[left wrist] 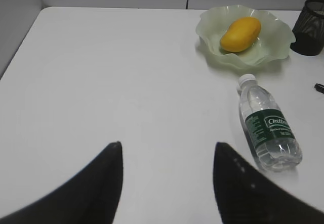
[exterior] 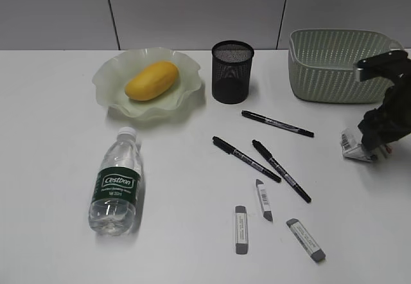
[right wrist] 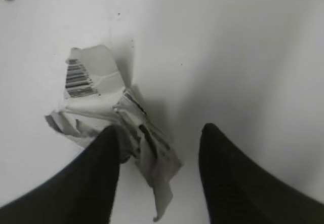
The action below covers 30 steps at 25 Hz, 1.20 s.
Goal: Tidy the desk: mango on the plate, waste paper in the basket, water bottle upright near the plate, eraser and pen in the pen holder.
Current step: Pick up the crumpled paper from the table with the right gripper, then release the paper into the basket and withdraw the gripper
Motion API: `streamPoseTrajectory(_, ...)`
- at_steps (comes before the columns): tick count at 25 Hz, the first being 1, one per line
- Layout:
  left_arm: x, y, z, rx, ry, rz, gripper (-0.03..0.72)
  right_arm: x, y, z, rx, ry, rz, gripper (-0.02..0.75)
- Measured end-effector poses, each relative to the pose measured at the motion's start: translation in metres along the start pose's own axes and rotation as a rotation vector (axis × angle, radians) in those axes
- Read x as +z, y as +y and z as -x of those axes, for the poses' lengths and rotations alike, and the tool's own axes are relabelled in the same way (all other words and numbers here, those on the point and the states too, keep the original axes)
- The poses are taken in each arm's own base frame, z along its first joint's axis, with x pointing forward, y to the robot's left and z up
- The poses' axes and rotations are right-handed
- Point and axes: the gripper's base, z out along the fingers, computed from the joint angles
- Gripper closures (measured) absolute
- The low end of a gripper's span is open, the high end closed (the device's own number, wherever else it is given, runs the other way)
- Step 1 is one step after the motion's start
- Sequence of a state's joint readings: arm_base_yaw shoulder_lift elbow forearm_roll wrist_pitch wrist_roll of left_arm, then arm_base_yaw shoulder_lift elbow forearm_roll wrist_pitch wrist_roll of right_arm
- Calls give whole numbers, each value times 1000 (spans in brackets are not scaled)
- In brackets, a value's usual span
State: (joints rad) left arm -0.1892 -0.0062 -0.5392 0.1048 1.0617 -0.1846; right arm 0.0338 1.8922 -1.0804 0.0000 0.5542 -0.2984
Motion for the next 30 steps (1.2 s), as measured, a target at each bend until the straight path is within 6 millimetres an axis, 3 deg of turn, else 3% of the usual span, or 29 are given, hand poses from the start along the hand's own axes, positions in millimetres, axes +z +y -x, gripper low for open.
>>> streamPoseTrajectory(2, 0, 0, 0, 0, 0, 0, 263, 13, 0, -3, -6, 29, 5, 327)
streamPoseTrajectory(5, 0, 0, 0, 0, 0, 0, 263, 17, 1, -4, -6, 41, 10, 612)
streamPoseTrajectory(6, 0, 0, 0, 0, 0, 0, 263, 3, 0, 0, -1, 2, 1, 710)
streamPoseTrajectory(8, 0, 0, 0, 0, 0, 0, 263, -27, -2, 7, 13, -94, -21, 725)
streamPoseTrajectory(10, 0, 0, 0, 0, 0, 0, 263, -69, -5, 17, 22, -271, -68, 725)
streamPoseTrajectory(13, 0, 0, 0, 0, 0, 0, 263, -113, -11, 36, 30, -538, -146, 725)
streamPoseTrajectory(15, 0, 0, 0, 0, 0, 0, 263, -117, -15, 51, 33, -621, -171, 725)
streamPoseTrajectory(17, 0, 0, 0, 0, 0, 0, 263, -101, -21, 69, 36, -621, -170, 725)
streamPoseTrajectory(19, 0, 0, 0, 0, 0, 0, 263, -78, -26, 85, 57, -586, -153, 699)
streamPoseTrajectory(20, 0, 0, 0, 0, 0, 0, 263, -66, -28, 93, 73, -561, -140, 643)
streamPoseTrajectory(21, 0, 0, 0, 0, 0, 0, 263, -58, -31, 100, 88, -536, -128, 570)
streamPoseTrajectory(24, 0, 0, 0, 0, 0, 0, 263, -50, -33, 109, 114, -447, -93, 228)
streamPoseTrajectory(25, 0, 0, 0, 0, 0, 0, 263, -53, -33, 110, 116, -431, -88, 173)
streamPoseTrajectory(27, 0, 0, 0, 0, 0, 0, 263, -66, -32, 108, 122, -419, -82, 144)
streamPoseTrajectory(30, 0, 0, 0, 0, 0, 1, 263, -95, -28, 95, 126, -391, -71, 202)
